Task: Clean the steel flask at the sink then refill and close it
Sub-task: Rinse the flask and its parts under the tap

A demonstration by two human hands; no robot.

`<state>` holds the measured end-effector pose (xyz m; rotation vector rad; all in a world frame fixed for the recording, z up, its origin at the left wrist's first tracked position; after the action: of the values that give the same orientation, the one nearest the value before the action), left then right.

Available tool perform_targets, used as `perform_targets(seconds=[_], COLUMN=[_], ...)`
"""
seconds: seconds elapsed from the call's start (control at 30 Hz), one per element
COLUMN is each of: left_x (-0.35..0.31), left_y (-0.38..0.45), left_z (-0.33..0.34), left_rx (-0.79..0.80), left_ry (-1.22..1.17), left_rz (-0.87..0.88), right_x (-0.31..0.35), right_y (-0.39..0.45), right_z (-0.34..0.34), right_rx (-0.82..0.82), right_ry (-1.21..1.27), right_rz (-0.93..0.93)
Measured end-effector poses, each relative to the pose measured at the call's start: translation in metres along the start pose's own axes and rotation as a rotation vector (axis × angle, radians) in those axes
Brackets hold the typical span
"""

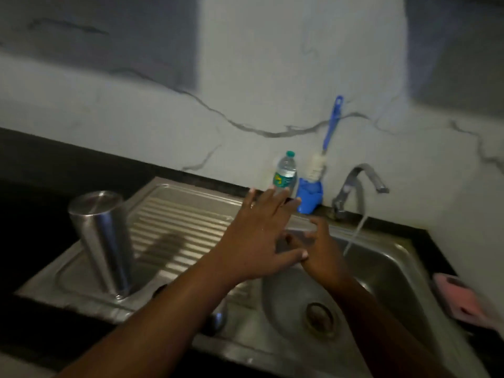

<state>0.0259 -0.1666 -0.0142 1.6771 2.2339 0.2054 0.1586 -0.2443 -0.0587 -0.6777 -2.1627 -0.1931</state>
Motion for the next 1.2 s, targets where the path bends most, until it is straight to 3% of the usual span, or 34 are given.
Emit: perform_targets(seconds=[0.17,0.33,0.4,0.53,0.73,1.0,1.2], left_x=[-0.059,-0.089,-0.091,-0.087,-0.059,-0.046,-0.051], left_y=[0.082,0.134,0.143,0.146,0.144,0.177,0.180], left_z=[0.100,0.150,0.160,0.181,0.219,0.239,0.260], left_rx=[0.329,0.473,0.504,0.594,0.788,0.778,0.767], left_ry=[-0.023,-0.035,-0.017,-0.007,0.046,0.084,0.059], left_rz=[-0.043,-0.100,-0.146,-0.210,-0.304,-0.312,-0.301], right_x=[-0.108,-0.177,-0.187,-0.198,-0.193,-0.177,-0.209], right_y=[-0.002,0.021,0.037,0.081,0.164,0.241,0.245], right_z=[-0.086,-0.142,-0.151,-0.165,-0.160,-0.150,-0.133], right_rx=[0.011,0.080,0.156,0.066,0.123,0.178,0.062], right_ry=[-0.138,-0.384,-0.444,-0.247,-0.272,-0.366,-0.050], right_rz=[0.213,0.184,0.179,0.206,0.244,0.207,0.247])
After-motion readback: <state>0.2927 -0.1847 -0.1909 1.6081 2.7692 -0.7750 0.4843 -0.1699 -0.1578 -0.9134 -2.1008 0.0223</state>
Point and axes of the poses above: each hand's wrist, its own y-axis towards the middle knuckle, its own z-axis out of the palm, x = y × z, the point moved 4 cm from there along y, towards the middle knuckle, and after that the axes turned 13 degrees about x, right-handed, at the moved point
